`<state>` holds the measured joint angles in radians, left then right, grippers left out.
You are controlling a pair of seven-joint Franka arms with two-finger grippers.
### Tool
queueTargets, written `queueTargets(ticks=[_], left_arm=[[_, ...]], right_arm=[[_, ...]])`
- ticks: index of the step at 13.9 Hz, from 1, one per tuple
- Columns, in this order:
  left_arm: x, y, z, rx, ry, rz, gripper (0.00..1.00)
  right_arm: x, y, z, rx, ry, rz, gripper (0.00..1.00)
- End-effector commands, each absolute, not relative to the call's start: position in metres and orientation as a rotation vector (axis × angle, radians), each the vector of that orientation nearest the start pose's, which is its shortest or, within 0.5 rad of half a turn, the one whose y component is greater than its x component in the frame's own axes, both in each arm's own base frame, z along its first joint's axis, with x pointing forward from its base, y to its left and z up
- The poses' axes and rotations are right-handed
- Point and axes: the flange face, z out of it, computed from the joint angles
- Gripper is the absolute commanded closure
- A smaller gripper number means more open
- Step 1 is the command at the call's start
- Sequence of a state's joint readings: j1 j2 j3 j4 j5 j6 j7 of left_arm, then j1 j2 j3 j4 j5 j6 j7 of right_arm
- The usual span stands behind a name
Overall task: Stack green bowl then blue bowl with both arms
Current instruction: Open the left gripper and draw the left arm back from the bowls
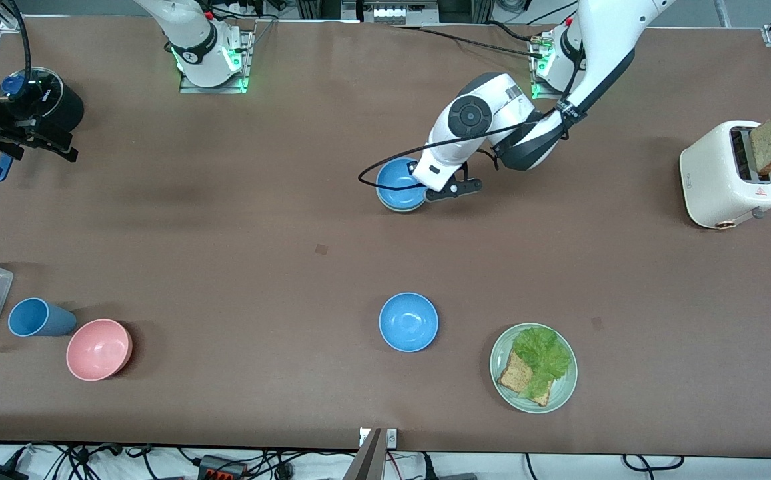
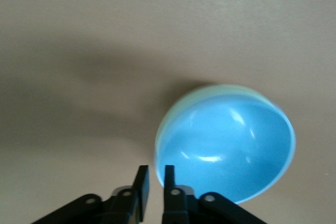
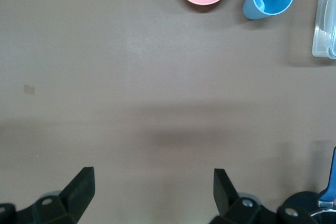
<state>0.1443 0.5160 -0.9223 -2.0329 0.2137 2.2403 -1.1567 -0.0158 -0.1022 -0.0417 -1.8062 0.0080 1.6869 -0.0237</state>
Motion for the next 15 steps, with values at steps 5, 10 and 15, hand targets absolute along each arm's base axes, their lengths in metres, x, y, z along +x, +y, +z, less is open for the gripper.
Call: queueTargets(ticks=[5, 10, 15], left_arm=[[0.452, -0.378, 0.325, -3.13, -0.467, 0.303, 0.78], [0.498, -0.336, 0.368, -3.14, -0.485, 0.294, 0.72], [0.547, -0.271, 0.462, -3.085, -0.189, 0.32, 0.58]], right_arm=[[0.523, -0.035, 0.581, -3.142, 0.03, 0.005, 0.0], [0.525, -0.036, 0.579, -3.142, 0.035, 0.0, 0.0], [0.525, -0.036, 0.575, -3.141, 0.033, 0.022, 0.0]])
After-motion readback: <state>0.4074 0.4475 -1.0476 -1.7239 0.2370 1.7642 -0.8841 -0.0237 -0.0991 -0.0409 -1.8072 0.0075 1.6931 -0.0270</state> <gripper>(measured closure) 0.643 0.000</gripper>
